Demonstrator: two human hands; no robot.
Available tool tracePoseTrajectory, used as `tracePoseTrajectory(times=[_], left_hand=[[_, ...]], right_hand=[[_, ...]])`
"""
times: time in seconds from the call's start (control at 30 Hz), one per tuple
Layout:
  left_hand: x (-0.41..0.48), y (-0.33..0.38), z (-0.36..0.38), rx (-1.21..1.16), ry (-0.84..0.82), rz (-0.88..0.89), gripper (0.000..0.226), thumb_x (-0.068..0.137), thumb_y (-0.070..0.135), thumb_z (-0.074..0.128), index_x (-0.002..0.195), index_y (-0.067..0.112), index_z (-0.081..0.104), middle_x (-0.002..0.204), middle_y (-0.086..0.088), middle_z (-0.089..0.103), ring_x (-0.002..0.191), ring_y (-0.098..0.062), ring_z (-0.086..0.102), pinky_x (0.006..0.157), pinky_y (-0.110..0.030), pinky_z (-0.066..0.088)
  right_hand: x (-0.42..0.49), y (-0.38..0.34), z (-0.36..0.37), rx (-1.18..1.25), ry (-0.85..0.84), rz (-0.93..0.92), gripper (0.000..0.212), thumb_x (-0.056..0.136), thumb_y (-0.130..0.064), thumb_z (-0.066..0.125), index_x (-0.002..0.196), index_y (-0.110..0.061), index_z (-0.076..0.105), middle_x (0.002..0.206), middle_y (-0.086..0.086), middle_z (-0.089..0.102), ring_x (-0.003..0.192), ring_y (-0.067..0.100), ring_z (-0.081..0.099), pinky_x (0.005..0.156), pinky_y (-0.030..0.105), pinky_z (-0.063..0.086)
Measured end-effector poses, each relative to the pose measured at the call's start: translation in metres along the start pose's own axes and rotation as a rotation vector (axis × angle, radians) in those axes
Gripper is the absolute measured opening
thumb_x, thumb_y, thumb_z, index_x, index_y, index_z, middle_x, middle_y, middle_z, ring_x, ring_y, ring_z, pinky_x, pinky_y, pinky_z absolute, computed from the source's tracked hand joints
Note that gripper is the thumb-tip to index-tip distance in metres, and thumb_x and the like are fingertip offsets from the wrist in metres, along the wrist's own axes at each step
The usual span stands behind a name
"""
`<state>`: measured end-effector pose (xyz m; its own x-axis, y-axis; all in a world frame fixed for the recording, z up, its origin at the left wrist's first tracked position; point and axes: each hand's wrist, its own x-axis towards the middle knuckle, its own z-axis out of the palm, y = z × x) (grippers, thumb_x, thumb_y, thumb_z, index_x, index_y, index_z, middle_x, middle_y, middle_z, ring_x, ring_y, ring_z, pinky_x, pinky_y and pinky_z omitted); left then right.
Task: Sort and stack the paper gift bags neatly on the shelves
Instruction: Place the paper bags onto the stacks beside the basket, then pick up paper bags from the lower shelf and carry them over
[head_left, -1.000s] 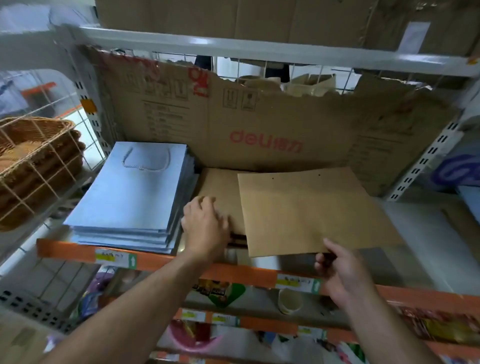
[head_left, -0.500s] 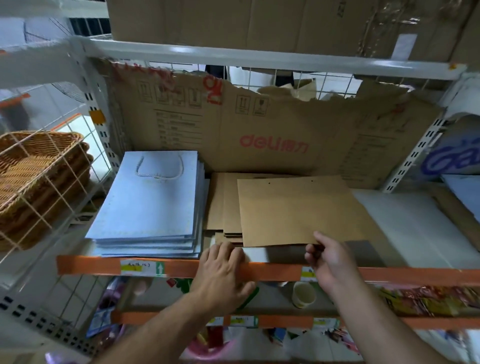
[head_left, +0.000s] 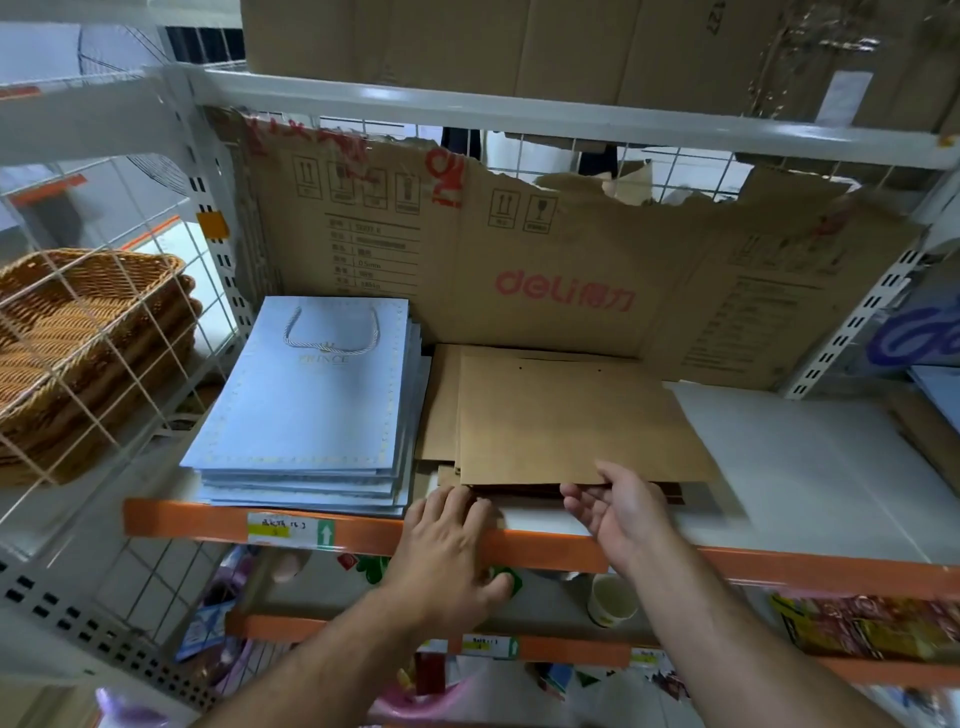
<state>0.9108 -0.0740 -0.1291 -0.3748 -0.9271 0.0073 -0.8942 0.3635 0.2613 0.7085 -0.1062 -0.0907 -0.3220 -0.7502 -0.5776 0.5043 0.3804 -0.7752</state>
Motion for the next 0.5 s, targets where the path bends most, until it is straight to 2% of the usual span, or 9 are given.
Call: tracePoseTrajectory(times=[0.07,0.17,0.3,0.5], left_hand=[[0.0,0.0,0.0,-0.007,0.004,-0.001,0.064,0.078,0.069,0.044,0.133,0.037,0.036,0.131,0.009,0.033,0.133,-0.016,0.023,0.118,-0.04,0.015],[0.0,0.001,0.0,-0.008,-0.006,-0.011,0.064,0.077,0.07,0.043,0.131,0.037,0.037,0.134,0.008,0.034,0.134,-0.017,0.023,0.118,-0.041,0.016],[0.0,0.002,-0.001,-0.011,0.0,-0.014,0.062,0.078,0.07,0.044,0.129,0.036,0.038,0.136,0.008,0.034,0.137,-0.017,0.022,0.12,-0.041,0.015],[-0.002,0.002,-0.001,-0.006,0.008,-0.009,0.058,0.077,0.068,0.043,0.125,0.036,0.039,0.132,0.008,0.035,0.134,-0.017,0.024,0.118,-0.041,0.017]], right_hand=[[0.005,-0.001,-0.001,-0.057,-0.001,0.014,0.018,0.101,-0.006,0.048,0.113,0.007,0.051,0.081,0.027,0.066,0.056,0.026,0.067,0.042,0.027,0.054],[0.014,-0.004,0.004,-0.241,-0.011,0.049,0.028,0.104,-0.014,0.046,0.106,0.012,0.057,0.066,0.02,0.067,0.042,0.02,0.063,0.036,0.023,0.049],[0.019,-0.004,0.01,-0.394,-0.023,0.053,0.026,0.103,-0.023,0.052,0.092,-0.001,0.06,0.065,0.016,0.068,0.046,0.019,0.065,0.038,0.024,0.05],[0.022,-0.009,0.012,-0.492,-0.016,0.087,0.031,0.1,-0.032,0.057,0.081,-0.008,0.059,0.064,0.013,0.066,0.042,0.015,0.059,0.035,0.022,0.046]])
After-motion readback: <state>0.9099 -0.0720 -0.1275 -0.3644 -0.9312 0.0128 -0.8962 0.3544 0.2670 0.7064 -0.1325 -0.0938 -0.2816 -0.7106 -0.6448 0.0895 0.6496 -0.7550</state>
